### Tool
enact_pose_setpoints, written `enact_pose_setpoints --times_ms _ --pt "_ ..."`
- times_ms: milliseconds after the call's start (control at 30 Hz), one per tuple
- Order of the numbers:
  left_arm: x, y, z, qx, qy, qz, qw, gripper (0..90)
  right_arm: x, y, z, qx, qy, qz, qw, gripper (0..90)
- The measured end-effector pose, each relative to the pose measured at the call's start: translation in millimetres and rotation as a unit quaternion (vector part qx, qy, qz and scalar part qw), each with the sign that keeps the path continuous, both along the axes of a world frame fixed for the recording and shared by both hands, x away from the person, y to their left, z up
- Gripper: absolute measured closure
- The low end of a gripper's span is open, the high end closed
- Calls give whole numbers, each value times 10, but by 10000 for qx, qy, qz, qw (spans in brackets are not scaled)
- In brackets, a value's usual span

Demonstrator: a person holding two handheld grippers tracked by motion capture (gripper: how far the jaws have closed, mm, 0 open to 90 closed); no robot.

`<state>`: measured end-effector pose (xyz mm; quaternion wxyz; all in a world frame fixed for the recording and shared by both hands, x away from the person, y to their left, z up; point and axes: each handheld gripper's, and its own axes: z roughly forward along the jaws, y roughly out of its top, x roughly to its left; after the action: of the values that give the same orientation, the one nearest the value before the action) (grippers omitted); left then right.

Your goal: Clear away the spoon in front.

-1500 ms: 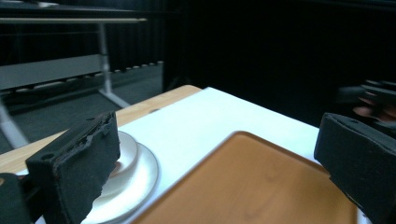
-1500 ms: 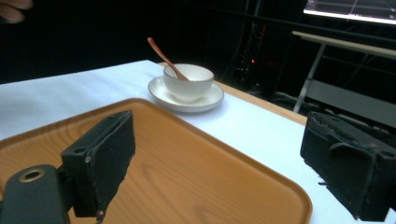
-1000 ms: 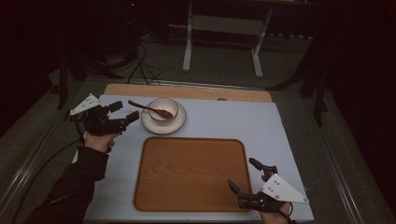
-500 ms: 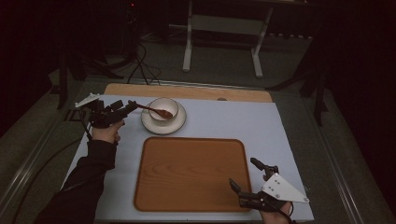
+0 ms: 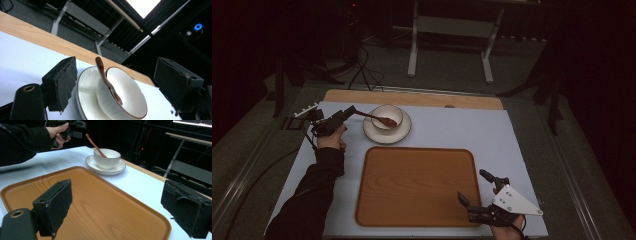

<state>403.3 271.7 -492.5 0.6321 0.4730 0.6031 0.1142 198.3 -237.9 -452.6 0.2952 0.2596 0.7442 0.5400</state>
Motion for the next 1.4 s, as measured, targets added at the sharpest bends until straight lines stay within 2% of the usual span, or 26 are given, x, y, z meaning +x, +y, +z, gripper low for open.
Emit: enact_pose_setpoints --times_ms 67,167,267,400,433,467,567,700,733,767,833,933,1133,1400 --pt "35 -18 -21 -84 41 -61 9999 189 6 0 -7 -4 13 0 10000 99" --pt "66 -48 -36 -38 67 -44 10000 230 14 -3 -14 33 79 14 10000 100" --pt "85 -69 -68 -82 96 -26 9999 275 4 0 -13 18 79 8 10000 100" --pt "126 -125 -158 -223 185 87 9995 367 15 3 -20 14 94 22 10000 100" --pt "131 -134 -163 -231 197 181 9994 381 15 3 -23 17 106 12 9999 100" --pt "140 -133 -174 -323 149 166 9992 409 16 2 -24 18 115 20 9999 100" --pt "161 -145 -192 -417 195 202 9987 428 15 1 -25 12 116 11 9999 100" --pt "189 -160 -238 -577 283 256 9976 514 23 -7 -30 42 146 12 9999 100" --pt "195 -150 -254 -719 260 288 9967 527 26 -9 -31 44 147 7 9999 100" --pt "202 -146 -259 -761 285 286 9963 569 28 -9 -33 37 164 14 9999 100" --pt "228 -140 -290 -967 299 239 9946 593 27 -8 -35 33 165 17 9999 100" --pt "241 -153 -317 -1109 313 270 9930 639 27 -5 -36 20 171 23 9998 100" --pt "259 -225 -301 -1037 236 172 9942 817 35 -7 -43 10 183 32 9998 100" --pt "231 -247 -179 -788 55 143 9968 838 32 -2 -45 2 190 36 9998 100"
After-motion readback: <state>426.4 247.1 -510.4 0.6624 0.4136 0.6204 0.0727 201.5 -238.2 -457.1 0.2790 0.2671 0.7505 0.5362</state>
